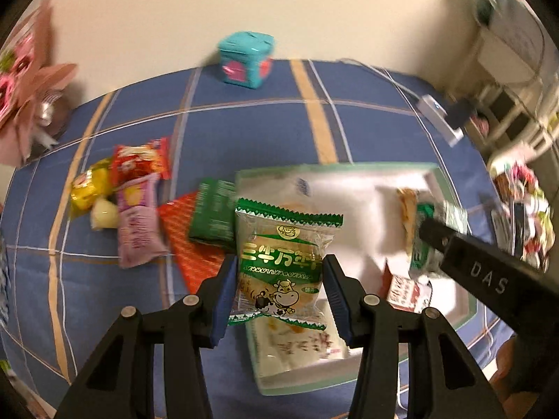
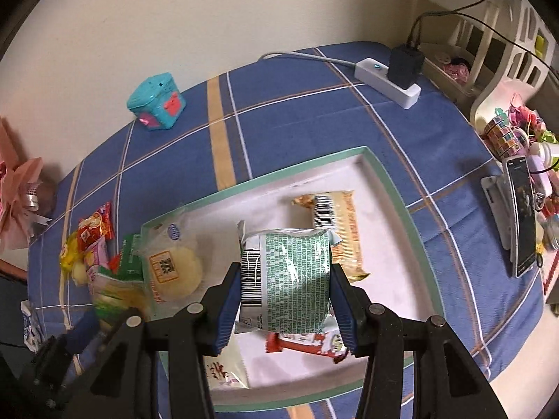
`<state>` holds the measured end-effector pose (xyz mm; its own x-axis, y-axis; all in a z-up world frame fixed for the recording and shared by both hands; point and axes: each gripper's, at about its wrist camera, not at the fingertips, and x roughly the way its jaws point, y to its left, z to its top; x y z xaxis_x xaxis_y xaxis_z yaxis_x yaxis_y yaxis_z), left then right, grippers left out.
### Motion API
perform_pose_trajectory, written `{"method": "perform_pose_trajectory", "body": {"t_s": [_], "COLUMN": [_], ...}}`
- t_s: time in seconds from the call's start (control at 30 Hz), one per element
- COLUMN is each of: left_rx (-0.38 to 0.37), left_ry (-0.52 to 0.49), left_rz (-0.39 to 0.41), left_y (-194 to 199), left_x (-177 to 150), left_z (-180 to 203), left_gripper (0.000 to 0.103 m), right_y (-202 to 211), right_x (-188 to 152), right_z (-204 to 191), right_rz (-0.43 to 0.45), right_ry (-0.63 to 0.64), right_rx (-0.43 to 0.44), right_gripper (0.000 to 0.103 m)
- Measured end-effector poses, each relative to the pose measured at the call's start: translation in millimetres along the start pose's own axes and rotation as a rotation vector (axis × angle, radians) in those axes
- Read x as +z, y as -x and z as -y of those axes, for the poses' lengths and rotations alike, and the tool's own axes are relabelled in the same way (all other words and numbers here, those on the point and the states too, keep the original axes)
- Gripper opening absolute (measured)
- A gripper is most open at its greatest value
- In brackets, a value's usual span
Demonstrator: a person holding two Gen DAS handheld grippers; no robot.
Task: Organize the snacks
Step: 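Carry both packets over the white tray and open both tools to drop them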
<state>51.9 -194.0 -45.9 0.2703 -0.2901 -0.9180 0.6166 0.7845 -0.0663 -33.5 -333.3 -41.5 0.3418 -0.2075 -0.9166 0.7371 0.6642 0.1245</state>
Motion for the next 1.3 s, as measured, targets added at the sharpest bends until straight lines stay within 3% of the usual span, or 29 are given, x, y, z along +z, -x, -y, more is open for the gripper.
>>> {"method": "perform_pose_trajectory", "body": {"t_s": [0.4, 0.6, 0.73, 0.97, 1.1, 1.3], "left_rx": [0.024, 0.038, 0.049, 0.039, 0.042, 0.048], "left_ry": [-0.046, -0.045, -0.042, -0.033, -0.017, 0.035], "left_rz": [-0.093, -0.106, -0.109, -0.102, -0.101, -0.104], "left_y": [-31.5, -35.9, -37.3, -32.0, -26.9, -25.3], "left_x": [-15.8, -16.1, -15.1, -12.2, -10.0, -8.2], "left_z": [25.3, 25.5, 25.2, 21.8, 13.7, -5.2], "left_gripper": [0.051, 0.051, 0.060, 0.060, 0.061, 0.061], "right_y": [-18.3, -25.9, -28.3, -26.5, -24.5, -22.4], "right_x": [-5.4, -7.9, -8.1, -6.6, -6.6, -6.5], "right_z": [3.8, -0.5, -1.3, -2.5, -2.4, -5.1], "right_rz": [-0.054, -0.077, -0.087, -0.085, -0.079, -0.074], "right_ry": [0.001, 0.012, 0.020, 0.030, 0.018, 0.032], "right_rx": [0.018, 0.031, 0.033, 0.032, 0.037, 0.035], "right_gripper": [0.052, 0.052, 0.052, 0.052, 0.063, 0.063]}}
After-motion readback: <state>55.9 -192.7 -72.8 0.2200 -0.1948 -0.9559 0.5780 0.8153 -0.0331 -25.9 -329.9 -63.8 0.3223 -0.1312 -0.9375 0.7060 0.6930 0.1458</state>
